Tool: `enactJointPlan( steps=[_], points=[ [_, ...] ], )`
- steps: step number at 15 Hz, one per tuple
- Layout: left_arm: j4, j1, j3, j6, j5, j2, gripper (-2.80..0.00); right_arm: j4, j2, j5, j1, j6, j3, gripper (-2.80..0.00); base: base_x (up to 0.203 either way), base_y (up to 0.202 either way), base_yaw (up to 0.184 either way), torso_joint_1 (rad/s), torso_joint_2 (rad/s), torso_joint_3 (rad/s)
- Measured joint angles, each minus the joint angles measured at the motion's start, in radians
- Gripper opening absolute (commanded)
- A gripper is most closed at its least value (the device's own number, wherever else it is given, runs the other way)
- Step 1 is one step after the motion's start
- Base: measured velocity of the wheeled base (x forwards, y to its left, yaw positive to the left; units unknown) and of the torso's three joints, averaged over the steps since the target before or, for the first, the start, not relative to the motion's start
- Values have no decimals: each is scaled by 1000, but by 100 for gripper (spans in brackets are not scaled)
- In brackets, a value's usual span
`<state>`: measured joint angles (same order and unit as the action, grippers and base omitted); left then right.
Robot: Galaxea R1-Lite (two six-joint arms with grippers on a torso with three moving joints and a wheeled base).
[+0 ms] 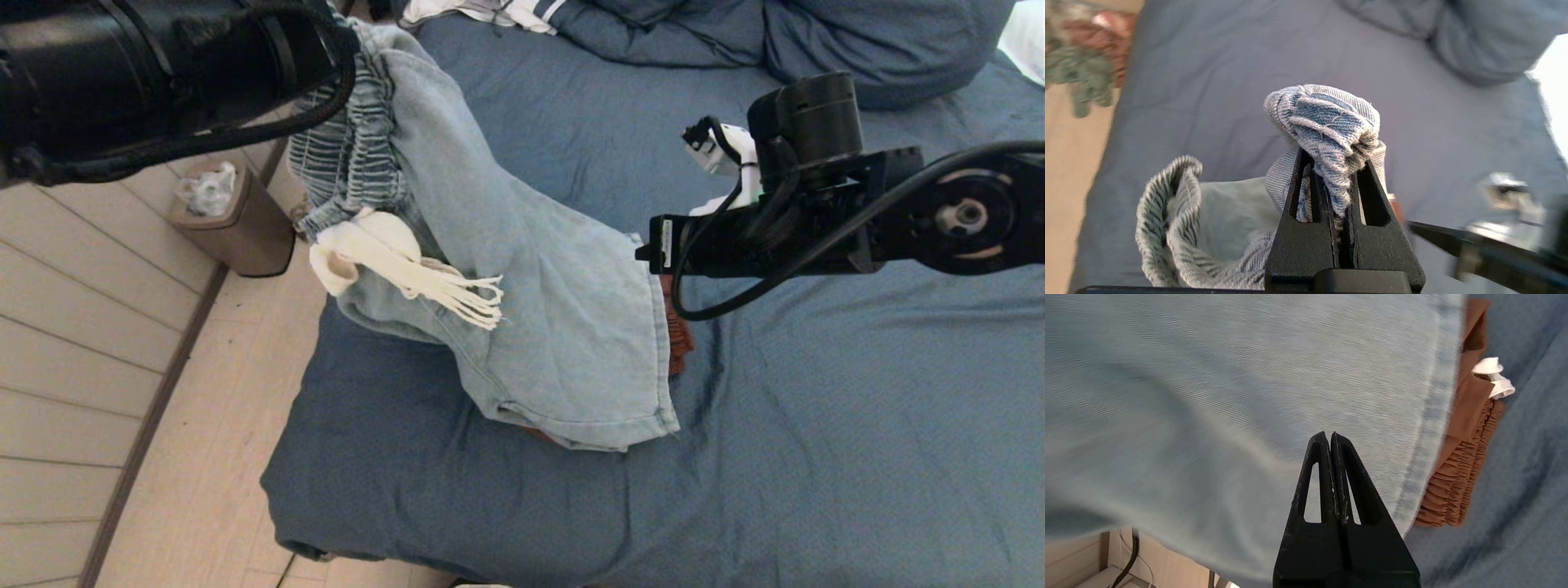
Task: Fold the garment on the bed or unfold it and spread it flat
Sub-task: Unford the blue shorts
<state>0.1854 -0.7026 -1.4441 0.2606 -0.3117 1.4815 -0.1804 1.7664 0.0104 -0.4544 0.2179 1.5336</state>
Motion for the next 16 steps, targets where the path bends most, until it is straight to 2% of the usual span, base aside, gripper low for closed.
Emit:
enactJointPlan(
  steps=[3, 7, 8, 12, 14, 16],
  points=[
    [-55, -55, -27, -8, -11, -45, -280, -1, 4, -6, 5, 27, -6, -280, 0, 0, 0, 0, 0, 0],
    [-70, -74, -23, -13, -10, -86, -280, -12, 8, -93, 30, 81, 16, -280, 0, 0, 0, 0, 0, 0],
    [-64, -75, -13, -13, -8, -93, -280, -14, 16, -92, 33, 78, 23, 0, 0, 0, 0, 0, 0, 0],
    [-61, -75, 7, -11, 3, -93, -280, -40, 113, -82, 71, 0, 101, 0, 0, 0, 0, 0, 0, 0],
    [-59, -77, 11, -5, 12, -83, -280, -50, 182, -65, 78, -25, 185, 0, 0, 0, 0, 0, 0, 0],
    [-49, -77, 25, 6, 42, -77, -280, -52, 270, -14, 82, -29, 304, 0, 0, 0, 0, 0, 0, 0]
  ],
)
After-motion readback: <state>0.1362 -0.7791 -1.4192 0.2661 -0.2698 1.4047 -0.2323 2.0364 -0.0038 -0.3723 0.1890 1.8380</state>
